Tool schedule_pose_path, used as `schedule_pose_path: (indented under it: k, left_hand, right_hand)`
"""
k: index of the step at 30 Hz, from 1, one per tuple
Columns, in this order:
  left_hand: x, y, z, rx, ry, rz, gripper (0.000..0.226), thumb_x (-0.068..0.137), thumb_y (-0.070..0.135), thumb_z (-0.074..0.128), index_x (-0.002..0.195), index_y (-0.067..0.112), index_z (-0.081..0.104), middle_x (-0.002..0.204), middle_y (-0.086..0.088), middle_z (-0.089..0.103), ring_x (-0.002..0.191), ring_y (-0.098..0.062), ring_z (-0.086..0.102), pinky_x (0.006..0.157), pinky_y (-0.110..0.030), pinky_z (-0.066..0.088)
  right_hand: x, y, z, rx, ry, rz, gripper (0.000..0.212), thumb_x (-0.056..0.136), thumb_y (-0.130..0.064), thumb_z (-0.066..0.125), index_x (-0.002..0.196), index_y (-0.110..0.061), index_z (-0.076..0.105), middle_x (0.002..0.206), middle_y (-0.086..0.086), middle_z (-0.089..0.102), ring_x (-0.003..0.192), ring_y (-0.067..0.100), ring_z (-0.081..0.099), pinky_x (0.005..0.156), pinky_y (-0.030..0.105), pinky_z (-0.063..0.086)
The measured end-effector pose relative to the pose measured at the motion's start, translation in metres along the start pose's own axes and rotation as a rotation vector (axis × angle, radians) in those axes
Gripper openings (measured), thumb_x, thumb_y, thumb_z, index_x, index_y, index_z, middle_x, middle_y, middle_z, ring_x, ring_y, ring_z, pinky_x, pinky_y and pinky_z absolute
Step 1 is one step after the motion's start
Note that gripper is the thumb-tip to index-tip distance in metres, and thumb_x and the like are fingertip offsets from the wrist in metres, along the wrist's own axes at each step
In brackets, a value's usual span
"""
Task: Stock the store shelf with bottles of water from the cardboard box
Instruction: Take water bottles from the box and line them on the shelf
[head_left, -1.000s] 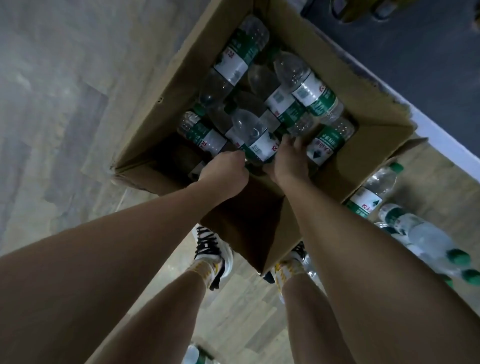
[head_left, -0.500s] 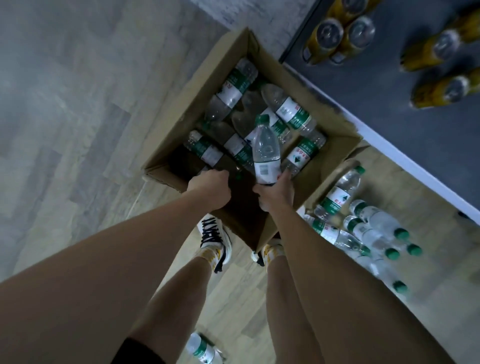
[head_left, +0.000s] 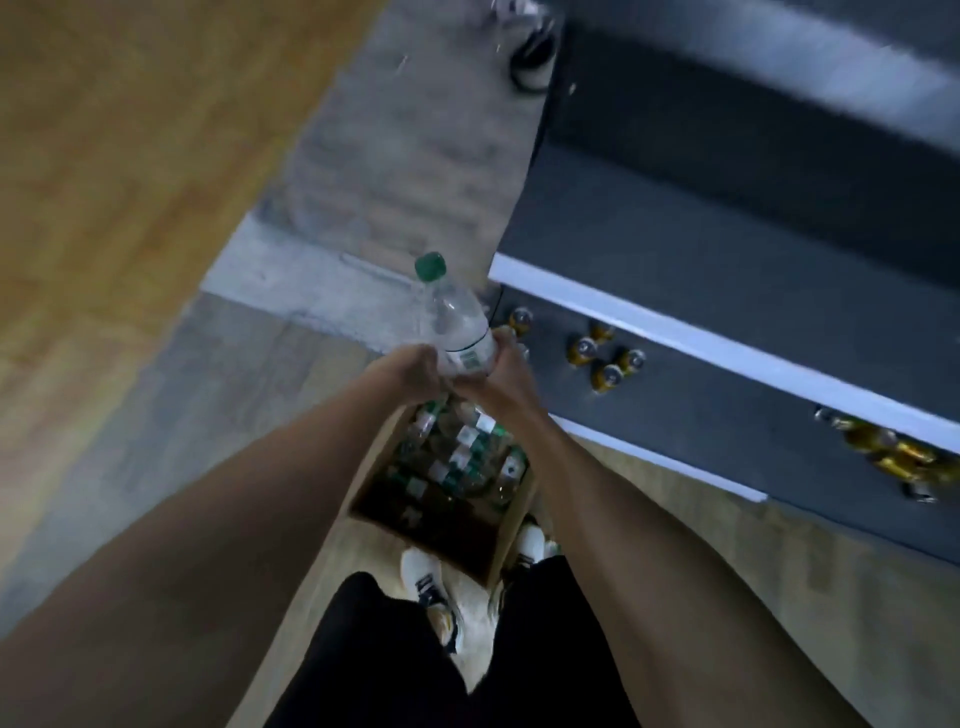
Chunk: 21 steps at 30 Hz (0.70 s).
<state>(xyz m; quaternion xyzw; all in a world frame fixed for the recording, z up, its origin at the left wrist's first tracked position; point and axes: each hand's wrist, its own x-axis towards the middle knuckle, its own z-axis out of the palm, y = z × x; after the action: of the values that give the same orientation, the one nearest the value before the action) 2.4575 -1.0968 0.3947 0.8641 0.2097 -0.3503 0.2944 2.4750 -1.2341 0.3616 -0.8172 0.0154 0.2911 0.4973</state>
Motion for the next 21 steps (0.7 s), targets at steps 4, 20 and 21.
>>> schedule_pose_path:
  k: [4, 20, 21]
  left_hand:
    - [-0.043, 0.036, -0.061, 0.236, 0.206, 0.209, 0.023, 0.092, 0.016, 0.050, 0.108, 0.005, 0.064, 0.118, -0.015, 0.064, 0.109, -0.032, 0.060, 0.090, -0.033, 0.046]
    - [-0.216, 0.255, -0.236, 0.243, 0.644, 0.558, 0.021, 0.090, 0.012, 0.047, 0.087, 0.009, 0.067, 0.088, -0.009, 0.065, 0.084, -0.028, 0.060, 0.071, -0.027, 0.044]
    - [-0.216, 0.266, -0.241, 0.212, 0.653, 0.568, 0.019, 0.088, 0.012, 0.047, 0.080, 0.014, 0.064, 0.085, -0.009, 0.066, 0.081, -0.028, 0.061, 0.071, -0.027, 0.045]
  right_hand:
    - [-0.049, -0.086, -0.050, 0.011, 0.136, -0.121, 0.051, 0.063, -0.015, 0.084, 0.098, -0.026, 0.048, 0.093, -0.007, 0.066, 0.086, 0.014, 0.065, 0.066, 0.026, 0.051]
    - [-0.138, -0.275, -0.274, 0.169, 0.484, -0.493, 0.052, 0.064, -0.016, 0.081, 0.108, -0.019, 0.054, 0.098, -0.006, 0.067, 0.088, 0.011, 0.064, 0.070, 0.025, 0.050]
    - [-0.137, -0.276, -0.285, 0.163, 0.488, -0.495, 0.052, 0.062, -0.017, 0.081, 0.107, -0.020, 0.054, 0.098, -0.006, 0.067, 0.089, 0.011, 0.064, 0.069, 0.024, 0.049]
